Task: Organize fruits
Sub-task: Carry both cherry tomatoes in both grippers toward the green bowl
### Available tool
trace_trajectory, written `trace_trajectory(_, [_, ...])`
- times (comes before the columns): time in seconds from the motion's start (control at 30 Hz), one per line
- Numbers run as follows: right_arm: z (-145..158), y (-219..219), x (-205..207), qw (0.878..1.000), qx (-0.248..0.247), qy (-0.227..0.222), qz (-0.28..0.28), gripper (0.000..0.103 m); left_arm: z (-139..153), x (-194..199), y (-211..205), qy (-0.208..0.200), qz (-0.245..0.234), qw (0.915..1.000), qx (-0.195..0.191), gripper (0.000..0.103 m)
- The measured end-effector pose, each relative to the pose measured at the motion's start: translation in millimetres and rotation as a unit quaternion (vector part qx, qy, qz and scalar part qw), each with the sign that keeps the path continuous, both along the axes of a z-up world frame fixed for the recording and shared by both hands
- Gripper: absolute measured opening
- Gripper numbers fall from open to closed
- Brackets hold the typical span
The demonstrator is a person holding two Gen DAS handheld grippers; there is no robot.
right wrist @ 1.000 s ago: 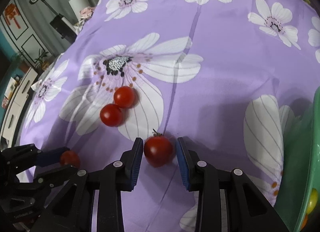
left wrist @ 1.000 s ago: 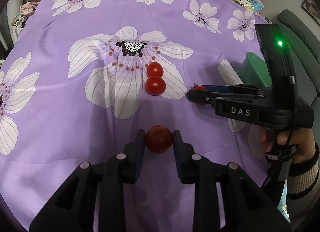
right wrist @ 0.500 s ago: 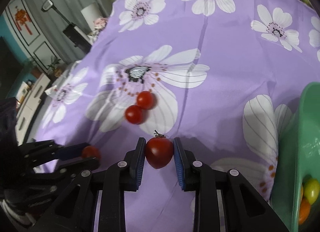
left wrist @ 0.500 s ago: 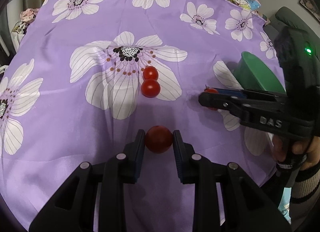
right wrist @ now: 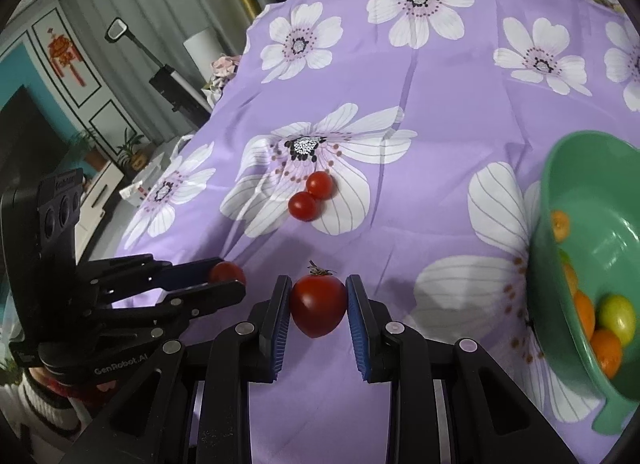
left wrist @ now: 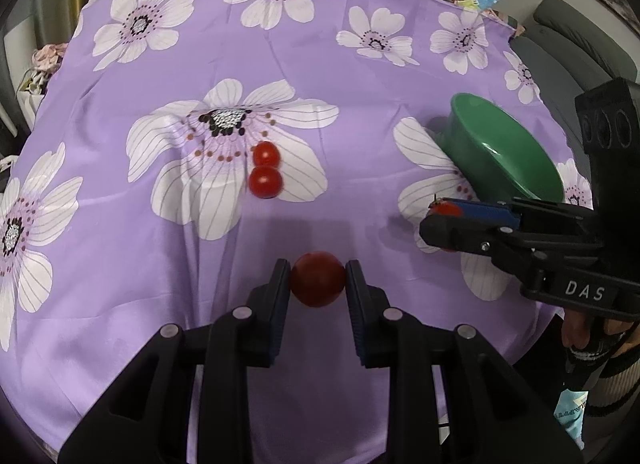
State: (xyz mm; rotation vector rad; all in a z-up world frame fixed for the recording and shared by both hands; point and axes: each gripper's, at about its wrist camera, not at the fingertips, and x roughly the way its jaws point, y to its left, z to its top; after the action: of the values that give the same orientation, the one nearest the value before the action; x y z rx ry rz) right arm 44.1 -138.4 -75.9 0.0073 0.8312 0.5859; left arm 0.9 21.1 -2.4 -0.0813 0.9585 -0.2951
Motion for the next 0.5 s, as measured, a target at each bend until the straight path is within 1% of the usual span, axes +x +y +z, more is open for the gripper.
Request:
trace_trajectory(0.27, [5.7, -20.6, -11.8, 1.0, 0.017, -0.01, -0.016, 0.029, 4.7, -3.9, -15.2, -0.006, -0.01, 0.9998, 0.014, 0.027])
trace_trajectory(0.5, [13.2, -40.2, -19.3, 0.999, 0.029, -0.025, -0.036, 0.029, 7.7, -2.6, -32.3, -0.008, -0.028, 0.9994, 0.021, 0.027])
